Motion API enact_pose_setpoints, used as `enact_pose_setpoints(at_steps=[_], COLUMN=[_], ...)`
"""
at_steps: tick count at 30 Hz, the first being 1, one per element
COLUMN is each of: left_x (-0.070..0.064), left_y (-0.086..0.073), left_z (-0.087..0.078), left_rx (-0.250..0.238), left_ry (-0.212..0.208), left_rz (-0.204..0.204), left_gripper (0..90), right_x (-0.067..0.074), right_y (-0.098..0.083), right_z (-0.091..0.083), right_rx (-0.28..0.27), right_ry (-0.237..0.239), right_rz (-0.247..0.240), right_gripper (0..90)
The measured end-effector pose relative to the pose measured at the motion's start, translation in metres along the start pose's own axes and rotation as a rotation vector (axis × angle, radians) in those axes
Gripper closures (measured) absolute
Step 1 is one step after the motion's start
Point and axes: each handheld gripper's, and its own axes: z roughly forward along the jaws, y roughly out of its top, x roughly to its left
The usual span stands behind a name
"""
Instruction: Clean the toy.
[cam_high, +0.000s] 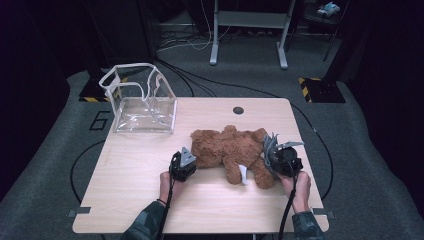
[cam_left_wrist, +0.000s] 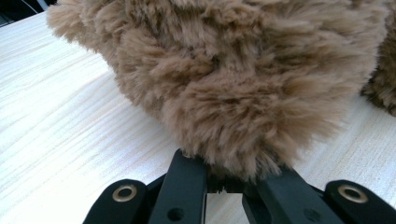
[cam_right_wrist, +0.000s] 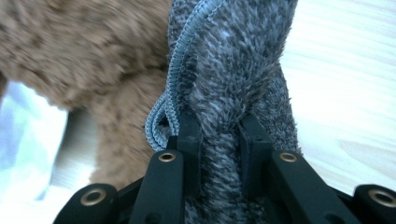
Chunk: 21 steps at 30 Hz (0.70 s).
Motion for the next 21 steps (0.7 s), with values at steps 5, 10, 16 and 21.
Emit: enact_pose_setpoints(at_steps=[5,10,16,21], left_x=[0.000,0.000,0.000,0.000], left_y=[0.000,0.000,0.000,0.000], left_z=[0.000,0.000,0.000,0.000], left_rx=[0.000,0.000,-0.001,-0.003], left_ry=[0.001,0.001,0.000,-0.003], left_rz=[0.000,0.002,0.001,-0.002], left_gripper=[88.6,88.6,88.6,88.6], right_x=[-0.009,-0.004,0.021,0.031], right_y=[0.001,0.009,0.026,0.030], right_z=[-0.015,-0.031,-0.027,-0.007], right_rx=[-0.030,-0.091,-0.111,-0.064], right_ry=[0.008,0.042,0.082,0.048], right_rz=[0.022,0.030,-0.032,-0.046], right_gripper=[74.2,74.1,74.0,74.0])
